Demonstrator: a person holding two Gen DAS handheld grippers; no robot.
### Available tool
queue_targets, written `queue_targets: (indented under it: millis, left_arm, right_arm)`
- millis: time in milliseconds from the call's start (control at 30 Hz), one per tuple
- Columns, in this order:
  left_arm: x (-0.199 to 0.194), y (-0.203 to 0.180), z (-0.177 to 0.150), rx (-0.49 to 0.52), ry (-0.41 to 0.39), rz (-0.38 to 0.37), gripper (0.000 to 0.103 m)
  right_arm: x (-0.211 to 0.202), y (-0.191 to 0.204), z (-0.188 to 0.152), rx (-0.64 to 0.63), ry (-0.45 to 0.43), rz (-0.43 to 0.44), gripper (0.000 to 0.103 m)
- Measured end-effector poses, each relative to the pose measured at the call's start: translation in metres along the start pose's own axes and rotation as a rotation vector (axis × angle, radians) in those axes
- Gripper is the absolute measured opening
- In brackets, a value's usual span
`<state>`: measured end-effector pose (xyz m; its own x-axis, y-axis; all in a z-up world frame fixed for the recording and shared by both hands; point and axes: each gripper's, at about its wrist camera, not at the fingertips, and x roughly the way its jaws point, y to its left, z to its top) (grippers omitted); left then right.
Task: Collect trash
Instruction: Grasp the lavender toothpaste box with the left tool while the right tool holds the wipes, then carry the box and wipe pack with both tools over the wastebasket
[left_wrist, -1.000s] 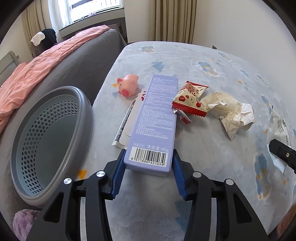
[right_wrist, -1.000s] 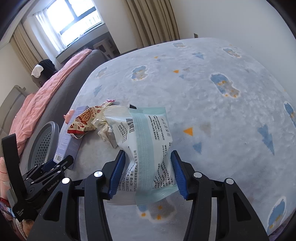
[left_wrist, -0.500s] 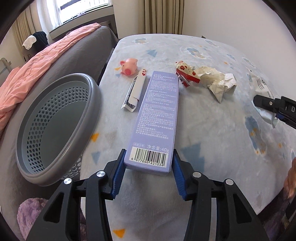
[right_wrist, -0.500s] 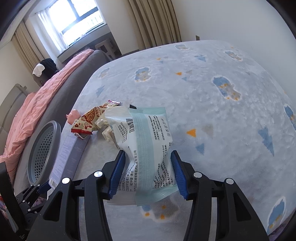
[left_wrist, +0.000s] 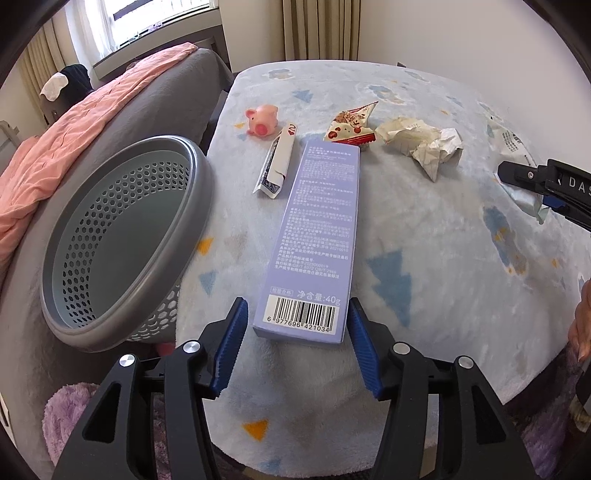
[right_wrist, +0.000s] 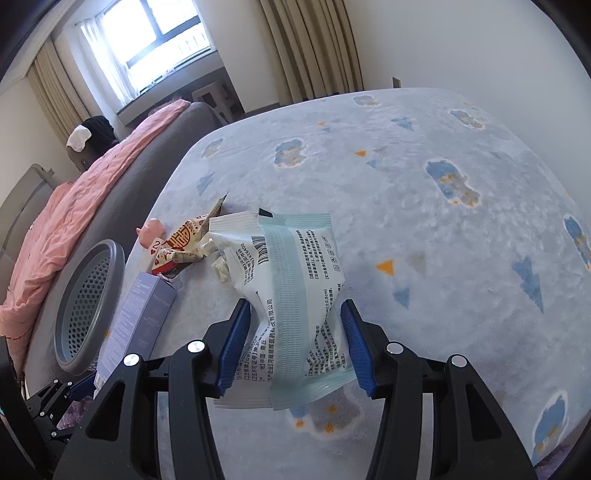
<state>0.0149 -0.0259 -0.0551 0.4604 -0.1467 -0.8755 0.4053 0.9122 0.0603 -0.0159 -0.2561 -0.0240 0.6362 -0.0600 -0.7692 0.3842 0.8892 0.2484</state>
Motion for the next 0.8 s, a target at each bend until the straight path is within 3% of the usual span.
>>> queue_targets:
  millis: [467,600,800]
  left_arm:
    - [0.034,-0.01,0.032,-0.036,0.019,-0.029,0.054]
    - [0.036,-0.01,0.034,-0.057,0.016,-0.042,0.044]
    - [0.026,-0.004,0.027,-0.078,-0.01,-0.059,0.043]
  right_arm:
    - [-0.001,-0.004,0.0,0.013,0.005,0.009,0.05]
    - [-0.001,-0.004,-0.001,0.007,0.001,0.004,0.05]
    - [-0.002,0.0,-0.003,-0.004,0.003,-0.016,0.05]
